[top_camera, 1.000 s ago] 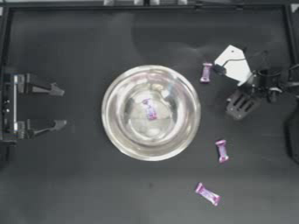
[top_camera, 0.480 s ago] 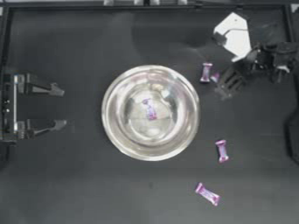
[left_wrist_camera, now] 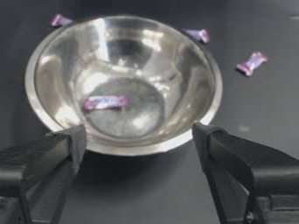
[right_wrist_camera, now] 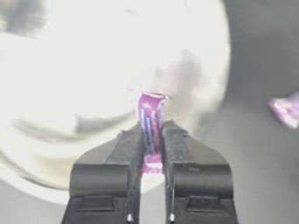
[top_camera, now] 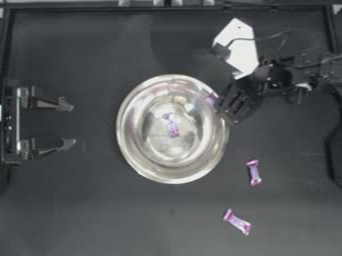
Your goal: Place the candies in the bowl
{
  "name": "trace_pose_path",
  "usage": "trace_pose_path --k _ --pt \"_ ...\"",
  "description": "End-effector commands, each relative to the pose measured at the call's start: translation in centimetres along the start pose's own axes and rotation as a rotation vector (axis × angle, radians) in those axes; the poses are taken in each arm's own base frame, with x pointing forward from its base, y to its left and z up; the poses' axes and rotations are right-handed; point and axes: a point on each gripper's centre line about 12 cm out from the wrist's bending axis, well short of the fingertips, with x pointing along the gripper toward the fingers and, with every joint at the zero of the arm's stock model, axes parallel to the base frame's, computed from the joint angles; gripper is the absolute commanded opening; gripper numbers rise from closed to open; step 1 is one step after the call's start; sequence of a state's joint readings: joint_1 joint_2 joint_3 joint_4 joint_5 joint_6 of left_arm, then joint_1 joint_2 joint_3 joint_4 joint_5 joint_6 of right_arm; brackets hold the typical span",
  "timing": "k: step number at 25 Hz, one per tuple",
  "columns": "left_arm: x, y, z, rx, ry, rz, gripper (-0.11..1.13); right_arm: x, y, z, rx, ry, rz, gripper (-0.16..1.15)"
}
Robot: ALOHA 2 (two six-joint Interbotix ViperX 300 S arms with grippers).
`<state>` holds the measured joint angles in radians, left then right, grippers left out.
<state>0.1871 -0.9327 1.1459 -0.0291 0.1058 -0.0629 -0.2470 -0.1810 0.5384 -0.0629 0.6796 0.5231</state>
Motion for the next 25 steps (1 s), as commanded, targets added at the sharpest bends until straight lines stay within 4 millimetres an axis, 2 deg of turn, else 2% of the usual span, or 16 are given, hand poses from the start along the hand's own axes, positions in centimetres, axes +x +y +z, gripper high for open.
trace_pose_path --k 1,6,8,11,13,15,20,25 --pt "0.2 0.0 0.4 -0.004 -0.006 0.001 1.01 0.0 1.9 1.5 -0.014 -0.051 0.05 0.44" --pt "0.2 0.0 0.5 -0.004 -0.009 0.001 1.01 1.9 2.7 1.8 -0.058 -0.067 0.061 0.46" --pt "0.2 0.0 0.6 0.0 -0.012 0.0 1.01 2.3 2.7 1.8 -0.072 -0.075 0.062 0.53" --pt "0.2 0.0 0.7 0.001 -0.012 0.0 1.01 2.4 2.7 1.9 -0.094 -0.09 0.061 0.76" --pt "0.2 0.0 0.8 0.003 -0.015 0.0 1.01 2.3 2.6 1.9 -0.1 -0.083 0.055 0.96" --pt "0.2 0.0 0.8 0.003 -0.015 0.0 1.01 2.4 2.6 1.8 -0.104 -0.082 0.054 1.06" --pt "0.1 0.0 0.8 0.004 -0.017 0.0 1.01 1.7 2.5 2.2 -0.095 -0.098 0.06 0.99" --pt "0.1 0.0 0.8 0.007 -0.017 0.0 1.01 0.9 1.2 2.3 -0.028 -0.077 0.038 0.99"
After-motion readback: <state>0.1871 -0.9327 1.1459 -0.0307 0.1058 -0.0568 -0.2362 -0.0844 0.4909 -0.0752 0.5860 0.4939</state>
